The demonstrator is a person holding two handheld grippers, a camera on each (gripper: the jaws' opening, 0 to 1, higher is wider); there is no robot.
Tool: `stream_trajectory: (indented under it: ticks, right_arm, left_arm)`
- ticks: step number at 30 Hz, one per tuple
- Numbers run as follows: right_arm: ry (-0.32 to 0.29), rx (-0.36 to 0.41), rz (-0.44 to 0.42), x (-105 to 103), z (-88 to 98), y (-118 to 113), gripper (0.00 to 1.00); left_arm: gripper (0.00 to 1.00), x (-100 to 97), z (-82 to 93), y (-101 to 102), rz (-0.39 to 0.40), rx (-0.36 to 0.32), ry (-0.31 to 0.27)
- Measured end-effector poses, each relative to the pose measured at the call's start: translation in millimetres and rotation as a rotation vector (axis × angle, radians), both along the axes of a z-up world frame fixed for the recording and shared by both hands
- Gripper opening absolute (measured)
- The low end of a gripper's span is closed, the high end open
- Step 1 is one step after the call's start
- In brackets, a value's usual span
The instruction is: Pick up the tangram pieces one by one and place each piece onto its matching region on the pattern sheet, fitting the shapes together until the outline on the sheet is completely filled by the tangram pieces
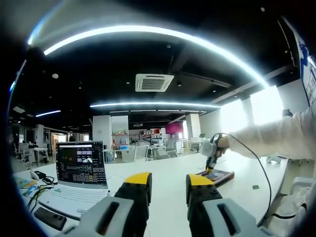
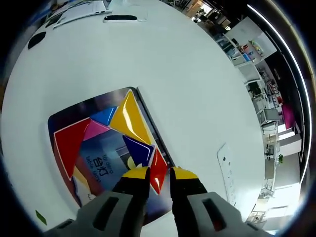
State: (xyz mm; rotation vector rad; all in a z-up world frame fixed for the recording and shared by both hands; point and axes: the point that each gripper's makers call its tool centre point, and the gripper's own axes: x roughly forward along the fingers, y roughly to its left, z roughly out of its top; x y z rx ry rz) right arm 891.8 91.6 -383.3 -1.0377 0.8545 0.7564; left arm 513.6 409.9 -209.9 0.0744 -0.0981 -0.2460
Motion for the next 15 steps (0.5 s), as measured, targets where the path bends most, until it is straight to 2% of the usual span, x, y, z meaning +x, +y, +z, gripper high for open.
stream_trajectory:
  ticks: [7,11,12,15]
  right_arm:
    - [-0.004,-0.013,0.009,1.4,3.4,-4.1,0.25]
    - [-0.026,0.003,-0.005,5.0,12.3,-8.8,0.26]
    - [-0.057,0.023,-0.028,9.1,21.5,-14.5,0.26]
    - [-0.081,0.062,-0.064,7.3,31.8,-24.0,0.26]
  left_arm:
    - [0.29,1.4,-0.8,0.6,0.002,0.002,0.004]
    - [0.29,1.9,-0.3,0.8,0.002,0.002,0.004]
    - [0.29,2.1,-0.4,0.8,0.002,0.003,0.004]
    - [0.29,2.7,-0.5,0.2,0.001,0.002,0.005]
